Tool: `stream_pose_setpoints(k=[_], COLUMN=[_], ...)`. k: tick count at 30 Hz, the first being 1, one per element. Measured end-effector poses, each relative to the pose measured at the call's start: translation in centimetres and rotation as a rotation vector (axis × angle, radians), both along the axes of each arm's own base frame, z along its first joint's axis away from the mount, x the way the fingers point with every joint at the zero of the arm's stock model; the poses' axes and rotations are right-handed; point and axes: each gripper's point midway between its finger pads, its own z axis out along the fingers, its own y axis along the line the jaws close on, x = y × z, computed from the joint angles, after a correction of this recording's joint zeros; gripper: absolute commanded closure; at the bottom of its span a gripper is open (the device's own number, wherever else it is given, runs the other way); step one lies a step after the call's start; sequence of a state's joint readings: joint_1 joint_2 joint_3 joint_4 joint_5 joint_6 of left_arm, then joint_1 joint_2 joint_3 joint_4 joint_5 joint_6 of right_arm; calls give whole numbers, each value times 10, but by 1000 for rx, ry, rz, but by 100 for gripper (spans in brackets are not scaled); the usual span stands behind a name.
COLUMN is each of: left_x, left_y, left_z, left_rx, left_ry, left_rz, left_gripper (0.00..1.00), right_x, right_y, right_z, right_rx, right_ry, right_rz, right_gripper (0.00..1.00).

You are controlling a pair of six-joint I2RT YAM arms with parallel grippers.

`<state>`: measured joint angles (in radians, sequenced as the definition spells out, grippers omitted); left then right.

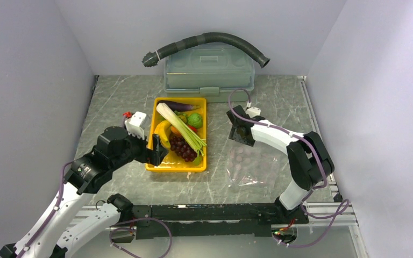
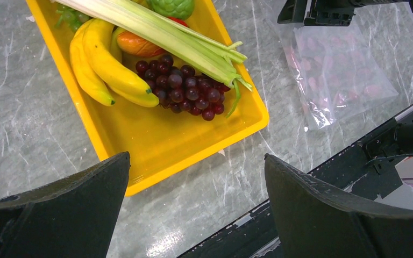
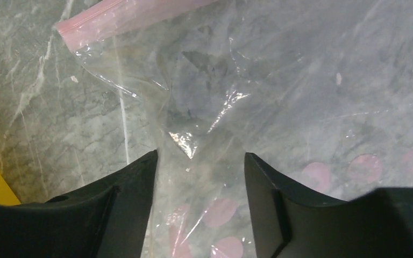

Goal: Place the food in the zip-top bag and seal the zipper
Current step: Pick up the zipper food storage bag at the center of the board.

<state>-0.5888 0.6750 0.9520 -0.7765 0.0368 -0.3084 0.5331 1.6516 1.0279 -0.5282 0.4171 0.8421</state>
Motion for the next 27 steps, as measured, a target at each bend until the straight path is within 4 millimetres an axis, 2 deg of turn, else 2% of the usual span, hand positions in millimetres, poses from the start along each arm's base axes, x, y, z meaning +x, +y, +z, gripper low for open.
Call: stream_pose_setpoints(k=[6,12,17,20,23,27], left_x=[0,0,1,1,0,0], left_y=[0,0,1,1,2,2], left_z=[-1,-1,-1,-1,-2,-2], left_rx=[2,2,4,5,8,10], left_ry=[2,2,1,2,5,8], left_rz=[0,1,7,7,8,9], left_gripper=[0,0,0,0,0,0], right_x=[-1,-6,-14,-17,-18,-16], right_y=[1,1,-3,-5,-5,-4], right_z=[-5,-13,-20,-17,-5,21], right_rx=[11,14,9,16,34,69], right_ry=[4,17,34,26,-4,-75], right_rz=[10,18,17,18,22,34], right_gripper=[68,100,100,100,100,100])
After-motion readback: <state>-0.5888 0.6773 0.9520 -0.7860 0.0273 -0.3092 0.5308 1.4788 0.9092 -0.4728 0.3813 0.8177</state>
